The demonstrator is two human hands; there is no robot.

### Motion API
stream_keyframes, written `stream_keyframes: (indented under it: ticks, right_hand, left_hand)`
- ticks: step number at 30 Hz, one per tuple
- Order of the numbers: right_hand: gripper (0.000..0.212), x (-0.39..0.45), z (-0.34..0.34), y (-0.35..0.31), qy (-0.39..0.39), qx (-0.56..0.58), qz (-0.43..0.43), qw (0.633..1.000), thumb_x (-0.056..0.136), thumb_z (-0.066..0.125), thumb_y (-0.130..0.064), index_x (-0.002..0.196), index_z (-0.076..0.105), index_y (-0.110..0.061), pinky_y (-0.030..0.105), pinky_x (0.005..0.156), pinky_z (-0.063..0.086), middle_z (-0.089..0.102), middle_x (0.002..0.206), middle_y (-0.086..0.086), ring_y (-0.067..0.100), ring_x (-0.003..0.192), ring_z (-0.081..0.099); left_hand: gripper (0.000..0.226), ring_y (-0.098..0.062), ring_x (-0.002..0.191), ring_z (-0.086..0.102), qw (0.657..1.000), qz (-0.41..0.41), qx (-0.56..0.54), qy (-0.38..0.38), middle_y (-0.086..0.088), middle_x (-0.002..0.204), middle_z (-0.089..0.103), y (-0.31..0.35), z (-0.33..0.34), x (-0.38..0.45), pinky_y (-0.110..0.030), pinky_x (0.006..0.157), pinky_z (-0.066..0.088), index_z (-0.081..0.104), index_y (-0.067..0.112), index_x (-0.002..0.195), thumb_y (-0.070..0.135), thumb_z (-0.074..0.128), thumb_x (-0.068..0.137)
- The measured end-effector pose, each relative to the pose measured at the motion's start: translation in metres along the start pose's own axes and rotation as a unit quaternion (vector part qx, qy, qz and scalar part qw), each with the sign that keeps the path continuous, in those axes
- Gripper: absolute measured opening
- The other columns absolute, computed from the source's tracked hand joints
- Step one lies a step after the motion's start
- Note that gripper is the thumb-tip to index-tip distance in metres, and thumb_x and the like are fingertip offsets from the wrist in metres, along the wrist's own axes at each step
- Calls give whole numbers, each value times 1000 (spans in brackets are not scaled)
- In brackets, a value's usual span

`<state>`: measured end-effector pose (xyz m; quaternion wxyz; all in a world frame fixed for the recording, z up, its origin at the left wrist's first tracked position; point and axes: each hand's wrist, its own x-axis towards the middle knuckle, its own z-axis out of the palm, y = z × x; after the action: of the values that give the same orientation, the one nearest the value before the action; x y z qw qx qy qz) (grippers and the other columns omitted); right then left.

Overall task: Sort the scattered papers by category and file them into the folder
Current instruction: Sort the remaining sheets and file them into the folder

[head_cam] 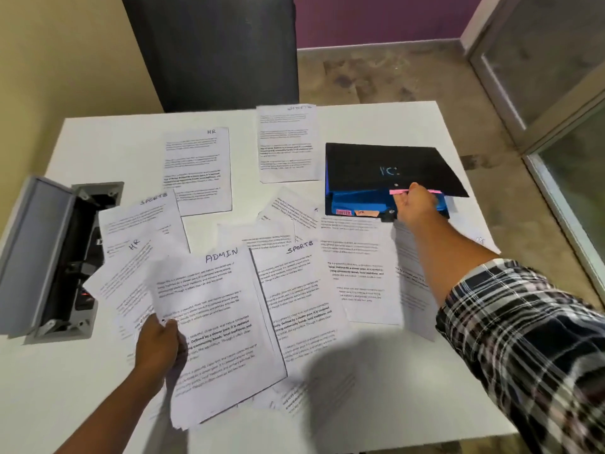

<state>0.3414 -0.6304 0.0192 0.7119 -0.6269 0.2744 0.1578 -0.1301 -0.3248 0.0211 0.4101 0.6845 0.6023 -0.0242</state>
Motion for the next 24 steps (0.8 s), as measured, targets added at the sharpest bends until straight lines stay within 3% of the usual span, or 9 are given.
stream_keyframes:
  ticks: [4,8,13,14,16,17,19,22,24]
  right_hand:
    - [15,1,-5,4,-23,10,18,1000,104,51,-13,89,48,-17,28,75,62,57,100,8,21,87,66]
    - [8,14,-1,-9,-73,-3,29,997,102,49,-5,102,52,-12,30,78,63,58,103,8,21,87,66]
    - [20,38,12,-14,-63,-93,-1,994,98,57,-6,117,52,-8,28,75,62,62,106,9,15,79,69]
    - [29,36,16,-14,-35,-139,-7,990,96,61,-10,123,54,-8,30,80,61,64,114,12,16,80,70]
    - [52,28,23,-5,70,-284,-68,954,92,68,-17,140,50,-8,37,96,55,57,137,14,26,104,68]
    - [54,17,27,3,115,-329,-115,930,92,68,-17,142,49,-9,40,101,51,51,142,13,30,115,63]
    - [42,-15,35,24,141,-370,-201,896,90,64,-15,131,56,-16,44,100,50,51,137,9,33,118,59]
    - [29,-52,51,52,28,-415,-241,877,82,55,-8,103,70,-22,40,86,56,68,112,5,31,100,66]
    - [22,-64,65,67,-89,-471,-265,837,83,59,-6,95,74,-15,35,83,54,71,105,8,30,96,67]
  left_hand:
    - [23,-38,55,62,1000,-8,17,-5,-23,66,64,-9,2,1,-43,53,50,57,-5,88,15,48,97]
    - [19,-37,60,63,1000,-5,16,4,-20,64,66,6,1,-19,-38,56,49,55,-2,88,11,48,99]
    - [21,-35,63,61,1000,11,17,24,-22,66,64,9,2,-31,-35,58,43,51,2,78,4,46,99]
    - [20,-35,63,62,999,11,20,25,-22,65,64,7,3,-31,-35,59,44,51,0,80,4,46,99]
    - [19,-37,62,63,999,3,22,28,-22,64,65,4,5,-32,-38,59,47,53,-3,82,4,46,98]
    - [19,-38,63,63,999,-3,22,29,-22,65,65,3,5,-34,-37,59,46,54,-3,82,5,46,98]
    - [17,-37,68,62,999,-10,23,36,-23,71,64,3,7,-38,-38,61,45,55,-1,85,7,48,98]
    - [14,-33,68,57,999,-7,18,34,-21,74,60,9,10,-42,-36,58,39,54,-2,90,8,49,99]
    - [14,-32,68,55,999,2,13,37,-21,75,58,10,13,-39,-34,56,36,53,-3,92,7,49,100]
